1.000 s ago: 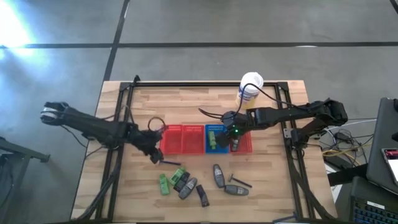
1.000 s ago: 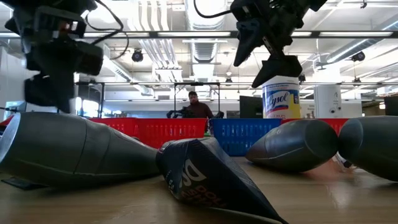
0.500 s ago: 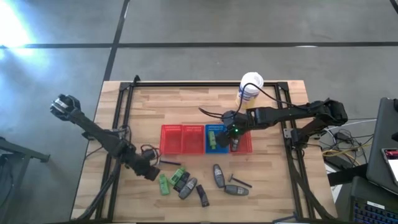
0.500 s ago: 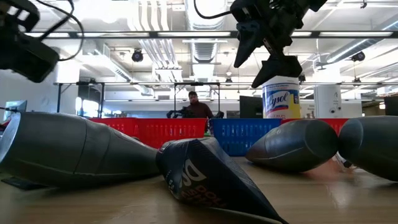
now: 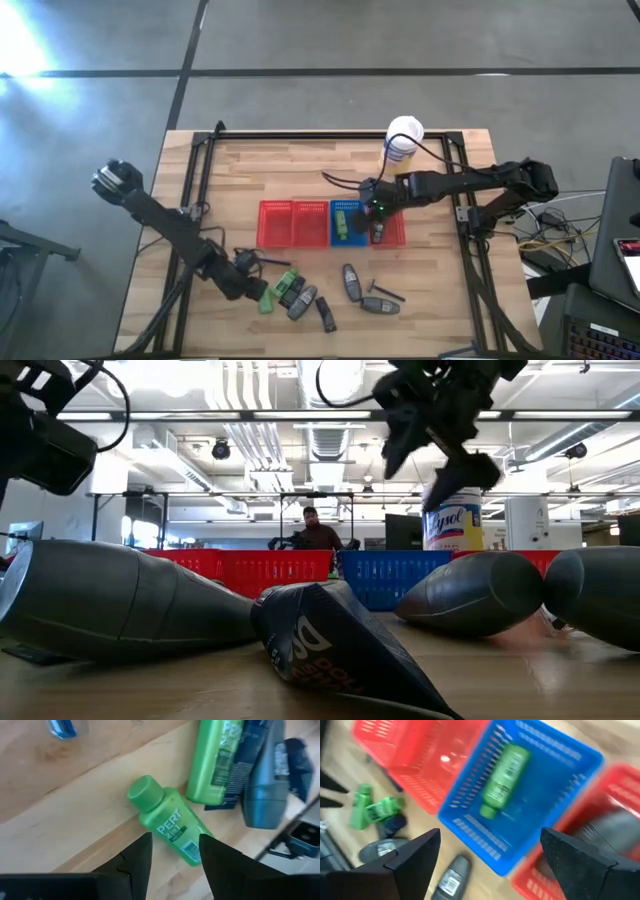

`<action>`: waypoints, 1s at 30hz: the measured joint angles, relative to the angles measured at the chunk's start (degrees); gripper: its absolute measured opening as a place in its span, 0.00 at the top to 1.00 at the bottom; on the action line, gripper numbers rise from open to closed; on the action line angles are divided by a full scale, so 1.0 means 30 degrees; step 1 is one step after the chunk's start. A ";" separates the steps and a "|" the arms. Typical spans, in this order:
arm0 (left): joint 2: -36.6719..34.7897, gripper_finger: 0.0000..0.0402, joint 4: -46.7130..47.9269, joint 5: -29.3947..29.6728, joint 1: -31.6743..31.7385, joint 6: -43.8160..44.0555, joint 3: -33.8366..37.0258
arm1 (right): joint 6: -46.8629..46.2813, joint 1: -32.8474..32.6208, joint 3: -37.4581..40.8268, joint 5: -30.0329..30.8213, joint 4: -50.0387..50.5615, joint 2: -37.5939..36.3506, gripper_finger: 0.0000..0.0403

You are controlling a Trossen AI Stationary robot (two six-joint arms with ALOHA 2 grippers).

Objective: Pick & Place Travel size toiletries

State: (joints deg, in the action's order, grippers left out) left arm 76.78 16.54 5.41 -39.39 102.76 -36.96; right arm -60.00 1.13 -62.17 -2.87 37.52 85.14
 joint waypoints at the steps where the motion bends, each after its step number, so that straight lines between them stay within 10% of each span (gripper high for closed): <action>1: 0.0388 0.58 -0.0002 0.0000 -0.0034 0.0009 -0.0266 | -0.0288 -0.0006 0.0010 -0.0007 0.0694 -0.0008 0.14; 30: 0.5505 0.58 0.2022 0.1163 -0.1924 0.8059 -0.7470 | 0.6441 -0.1049 0.0160 0.1415 0.3576 -0.3514 0.16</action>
State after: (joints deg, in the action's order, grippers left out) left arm 93.29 22.61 8.90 -45.16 126.93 -59.37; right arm -40.68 -2.02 -61.69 1.37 48.25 74.60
